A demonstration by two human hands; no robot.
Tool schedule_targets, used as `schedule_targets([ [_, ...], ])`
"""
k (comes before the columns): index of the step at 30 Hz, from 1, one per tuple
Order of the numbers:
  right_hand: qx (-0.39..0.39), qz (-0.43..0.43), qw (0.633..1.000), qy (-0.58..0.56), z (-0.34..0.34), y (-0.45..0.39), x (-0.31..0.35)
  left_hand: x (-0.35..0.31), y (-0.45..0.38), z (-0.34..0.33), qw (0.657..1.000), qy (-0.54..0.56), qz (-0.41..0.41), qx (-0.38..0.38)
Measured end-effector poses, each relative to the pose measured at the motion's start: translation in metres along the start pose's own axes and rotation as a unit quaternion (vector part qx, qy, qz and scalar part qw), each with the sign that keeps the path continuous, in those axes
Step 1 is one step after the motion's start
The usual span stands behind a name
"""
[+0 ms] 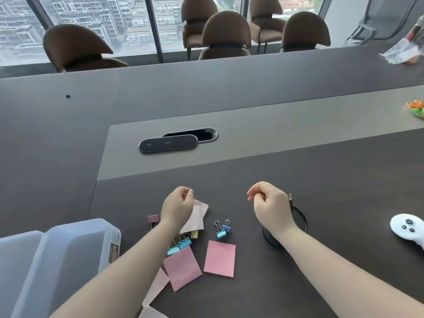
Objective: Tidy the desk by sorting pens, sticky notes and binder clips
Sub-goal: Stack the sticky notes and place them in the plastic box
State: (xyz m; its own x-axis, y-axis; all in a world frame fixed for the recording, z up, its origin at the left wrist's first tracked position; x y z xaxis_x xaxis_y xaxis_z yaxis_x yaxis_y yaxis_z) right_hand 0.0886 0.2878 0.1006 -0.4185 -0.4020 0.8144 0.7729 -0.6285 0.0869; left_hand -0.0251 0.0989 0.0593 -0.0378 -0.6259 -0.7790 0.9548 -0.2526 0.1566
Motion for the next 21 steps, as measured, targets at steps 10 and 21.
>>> schedule_targets([
  [10,0.222,-0.099,0.947,0.209,-0.107,-0.001,-0.024,0.114,0.015,0.041,0.983,-0.136,0.126,-0.005],
  [21,0.179,-0.176,0.907,0.338,-0.164,-0.013,-0.007,0.144,0.011,0.044,0.972,-0.161,0.169,0.018],
])
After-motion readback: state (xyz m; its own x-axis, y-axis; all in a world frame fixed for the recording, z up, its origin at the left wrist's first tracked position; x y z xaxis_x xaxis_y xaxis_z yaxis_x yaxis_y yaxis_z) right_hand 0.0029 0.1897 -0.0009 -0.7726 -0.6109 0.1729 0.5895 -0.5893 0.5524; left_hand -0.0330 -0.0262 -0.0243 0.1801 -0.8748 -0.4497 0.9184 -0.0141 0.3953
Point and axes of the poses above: each hand's wrist, its own y-axis away from the middle knuckle, its own z-axis out of the back of the hand, x = y × z, the point moved 2 cm from there along -y, towards the middle knuckle, and after that the axes turned 7 degrees about -z, right-handed, at the moved point
